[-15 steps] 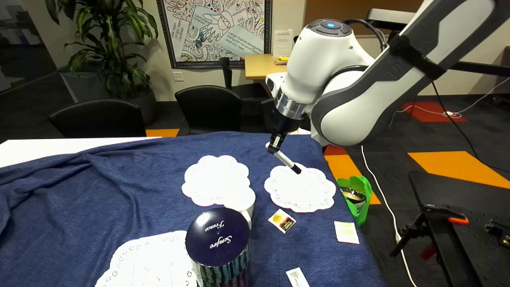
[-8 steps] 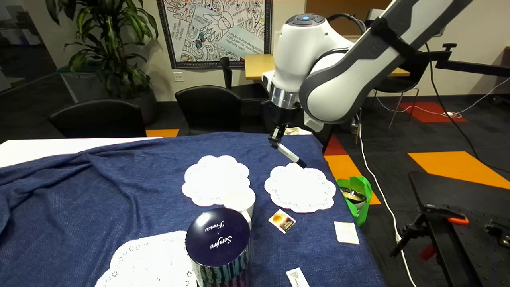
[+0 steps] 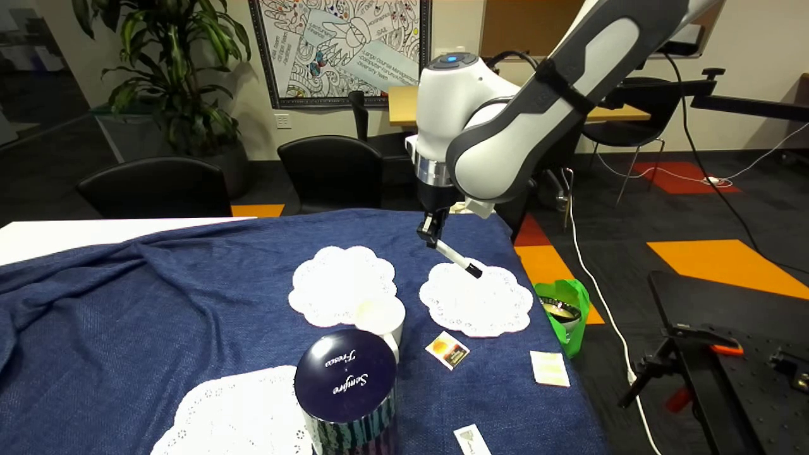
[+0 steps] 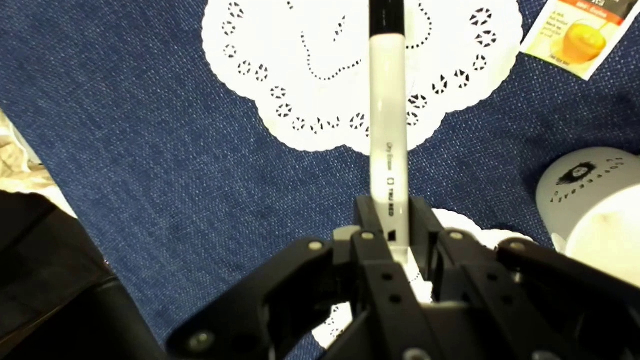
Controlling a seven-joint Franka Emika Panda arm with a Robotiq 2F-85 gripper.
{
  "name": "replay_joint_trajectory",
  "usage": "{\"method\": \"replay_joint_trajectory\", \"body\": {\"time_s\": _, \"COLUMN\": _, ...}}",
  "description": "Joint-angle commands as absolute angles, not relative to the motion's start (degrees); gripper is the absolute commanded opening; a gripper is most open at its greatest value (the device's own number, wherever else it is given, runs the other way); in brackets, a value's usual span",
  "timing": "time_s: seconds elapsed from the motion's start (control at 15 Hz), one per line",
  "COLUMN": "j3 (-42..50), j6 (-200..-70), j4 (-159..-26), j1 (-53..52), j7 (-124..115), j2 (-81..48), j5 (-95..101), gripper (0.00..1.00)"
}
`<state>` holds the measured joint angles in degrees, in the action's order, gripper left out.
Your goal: Move the marker to the right
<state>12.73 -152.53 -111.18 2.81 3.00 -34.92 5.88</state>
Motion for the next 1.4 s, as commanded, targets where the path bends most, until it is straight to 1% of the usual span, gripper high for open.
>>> {"method": "replay_joint_trajectory", "body": {"time_s": 0.0, "j3": 11.00, "j6": -149.76, "j4": -105.15, "j1": 4.92, "j7": 1.63, "j2": -40.14, "j5": 5.84, "gripper": 0.05}}
{"method": "replay_joint_trajectory", "body": {"time_s": 0.33, "j3": 10.13, "j6": -146.93, "j4": -99.80, "j1": 6.28, "j7": 2.09, "j2": -45.34, "j5": 5.12, "gripper": 0.05}}
{"method": "replay_joint_trajectory", "body": {"time_s": 0.4, "j3": 10.00, "j6": -145.88, "j4": -98.61, "j1": 6.45, "j7": 2.11, "j2": -46.24, "j5": 5.10, "gripper": 0.07}}
{"method": "replay_joint_trajectory", "body": {"time_s": 0.47, "j3": 9.80, "j6": -144.88, "j4": -97.62, "j1": 6.63, "j7": 2.16, "j2": -46.89, "j5": 5.06, "gripper": 0.45}}
{"method": "replay_joint_trajectory", "body": {"time_s": 0.53, "j3": 9.67, "j6": -144.21, "j4": -96.89, "j1": 6.76, "j7": 2.30, "j2": -47.23, "j5": 5.13, "gripper": 0.47}}
{"method": "replay_joint_trajectory", "body": {"time_s": 0.6, "j3": 9.71, "j6": -143.66, "j4": -96.25, "j1": 6.68, "j7": 2.15, "j2": -47.53, "j5": 5.24, "gripper": 0.53}}
{"method": "replay_joint_trajectory", "body": {"time_s": 1.0, "j3": 10.98, "j6": -144.50, "j4": -96.97, "j1": 5.41, "j7": 1.01, "j2": -44.51, "j5": 6.41, "gripper": 0.98}}
{"method": "replay_joint_trajectory", "body": {"time_s": 1.07, "j3": 11.29, "j6": -144.51, "j4": -96.93, "j1": 5.19, "j7": 0.62, "j2": -44.20, "j5": 6.59, "gripper": 1.00}}
{"method": "replay_joint_trajectory", "body": {"time_s": 1.33, "j3": 11.78, "j6": -144.98, "j4": -98.66, "j1": 4.68, "j7": 0.57, "j2": -41.42, "j5": 7.40, "gripper": 1.00}}
